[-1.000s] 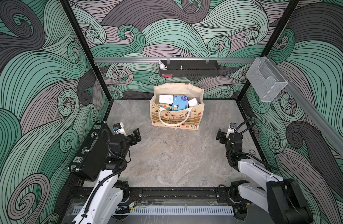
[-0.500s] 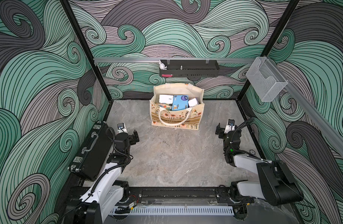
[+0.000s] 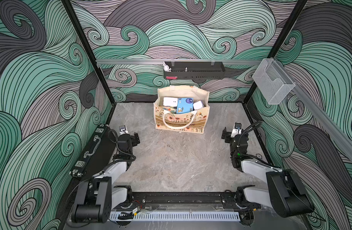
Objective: Put tissues into the canvas bag
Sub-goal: Reset both arms
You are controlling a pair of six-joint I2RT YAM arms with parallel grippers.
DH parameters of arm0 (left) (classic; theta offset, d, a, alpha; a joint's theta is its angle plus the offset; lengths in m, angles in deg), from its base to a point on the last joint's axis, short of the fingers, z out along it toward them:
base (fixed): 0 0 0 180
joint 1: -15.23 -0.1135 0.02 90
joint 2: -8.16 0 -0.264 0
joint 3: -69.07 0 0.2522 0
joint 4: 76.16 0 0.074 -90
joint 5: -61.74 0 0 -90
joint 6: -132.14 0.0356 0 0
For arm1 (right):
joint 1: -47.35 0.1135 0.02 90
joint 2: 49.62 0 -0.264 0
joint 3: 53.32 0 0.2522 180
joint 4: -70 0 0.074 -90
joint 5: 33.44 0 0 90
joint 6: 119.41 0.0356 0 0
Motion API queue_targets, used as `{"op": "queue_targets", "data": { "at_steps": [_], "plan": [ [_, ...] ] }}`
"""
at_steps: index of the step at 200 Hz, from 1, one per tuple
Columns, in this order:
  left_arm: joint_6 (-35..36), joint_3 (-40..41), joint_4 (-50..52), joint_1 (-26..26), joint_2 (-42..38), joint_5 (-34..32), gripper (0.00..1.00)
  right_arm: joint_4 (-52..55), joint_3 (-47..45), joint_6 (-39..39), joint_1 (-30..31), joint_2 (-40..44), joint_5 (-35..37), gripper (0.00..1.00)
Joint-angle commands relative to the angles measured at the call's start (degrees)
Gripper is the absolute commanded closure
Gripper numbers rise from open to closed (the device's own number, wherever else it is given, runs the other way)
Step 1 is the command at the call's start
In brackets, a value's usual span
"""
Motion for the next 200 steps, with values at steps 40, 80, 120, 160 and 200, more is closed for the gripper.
{"op": "queue_targets", "data": {
  "at_steps": [40,80,120,160,200],
  "plan": [
    [3.9,-4.6,-13.8,-1.9,17.5,2.8,0.01,-11.7,-0.7,-1.3,-0.5,-13.8,-5.0,0.01],
    [1.9,-6.7,-6.8,-1.6,15.5,2.0,0.01,0.0,4.3,3.3,-5.6,-12.9,-11.4,0.01],
    [2.6,-5.8,-9.7,-1.6,16.1,1.7,0.01,-1.5,3.5,3.0,-5.4,-12.6,-11.5,0.01],
    [2.2,-6.0,-8.6,-1.6,15.8,1.6,0.01,-6.2,2.3,1.5,-2.6,-13.9,-4.9,0.01],
    [2.1,-6.1,-8.2,-1.6,15.6,1.7,0.01,-4.4,1.6,-1.5,-3.0,-12.2,-14.9,0.01]
  ]
}}
